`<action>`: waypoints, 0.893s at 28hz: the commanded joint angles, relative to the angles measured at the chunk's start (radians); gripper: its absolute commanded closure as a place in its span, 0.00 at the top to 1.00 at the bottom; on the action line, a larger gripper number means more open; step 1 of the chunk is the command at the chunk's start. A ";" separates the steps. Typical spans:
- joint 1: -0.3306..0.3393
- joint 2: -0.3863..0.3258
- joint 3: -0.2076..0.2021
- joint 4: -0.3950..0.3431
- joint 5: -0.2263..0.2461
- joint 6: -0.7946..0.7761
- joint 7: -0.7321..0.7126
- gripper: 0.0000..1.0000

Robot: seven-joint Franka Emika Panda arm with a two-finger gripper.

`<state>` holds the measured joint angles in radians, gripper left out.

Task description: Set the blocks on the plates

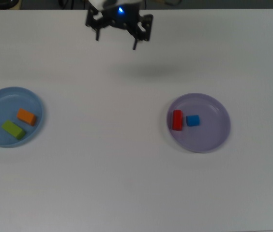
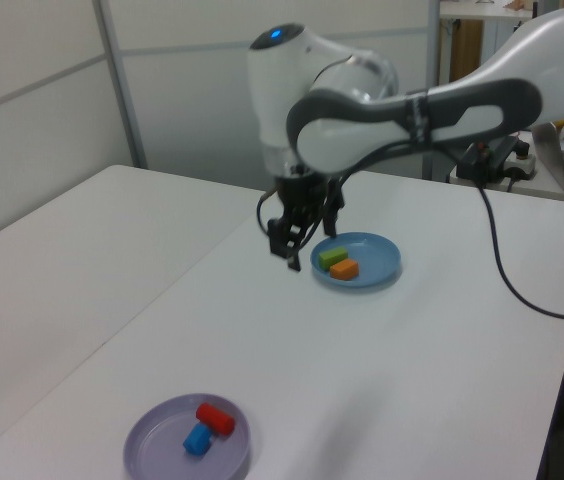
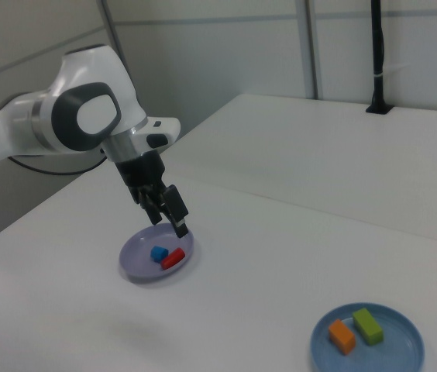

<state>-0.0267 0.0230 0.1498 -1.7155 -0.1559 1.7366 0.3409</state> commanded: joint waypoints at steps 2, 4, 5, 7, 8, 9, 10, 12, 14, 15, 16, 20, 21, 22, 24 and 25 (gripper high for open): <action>-0.078 -0.107 0.002 -0.036 0.091 -0.060 -0.118 1.00; -0.107 -0.141 0.002 -0.048 0.130 -0.071 -0.183 1.00; -0.114 -0.149 0.000 -0.049 0.139 -0.069 -0.194 1.00; -0.122 -0.156 -0.004 -0.049 0.148 -0.066 -0.204 1.00; -0.122 -0.158 -0.013 -0.050 0.151 -0.062 -0.206 1.00; -0.121 -0.160 -0.025 -0.050 0.157 -0.051 -0.206 1.00; -0.121 -0.160 -0.026 -0.050 0.157 -0.042 -0.207 1.00; -0.122 -0.158 -0.027 -0.050 0.157 -0.008 -0.207 1.00; -0.122 -0.153 -0.027 -0.052 0.157 0.027 -0.207 1.00; -0.122 -0.143 -0.027 -0.049 0.157 0.046 -0.207 1.00; -0.122 -0.143 -0.027 -0.049 0.157 0.049 -0.207 1.00; -0.118 -0.126 -0.024 -0.044 0.157 0.049 -0.214 1.00; -0.116 -0.112 -0.023 -0.039 0.159 0.049 -0.215 1.00; -0.116 -0.089 -0.021 -0.033 0.160 0.049 -0.214 1.00; -0.113 -0.046 -0.018 0.013 0.162 0.049 -0.214 1.00; -0.113 -0.034 -0.018 0.023 0.162 0.049 -0.214 1.00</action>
<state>-0.1482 -0.0861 0.1337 -1.7445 -0.0168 1.7594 0.1574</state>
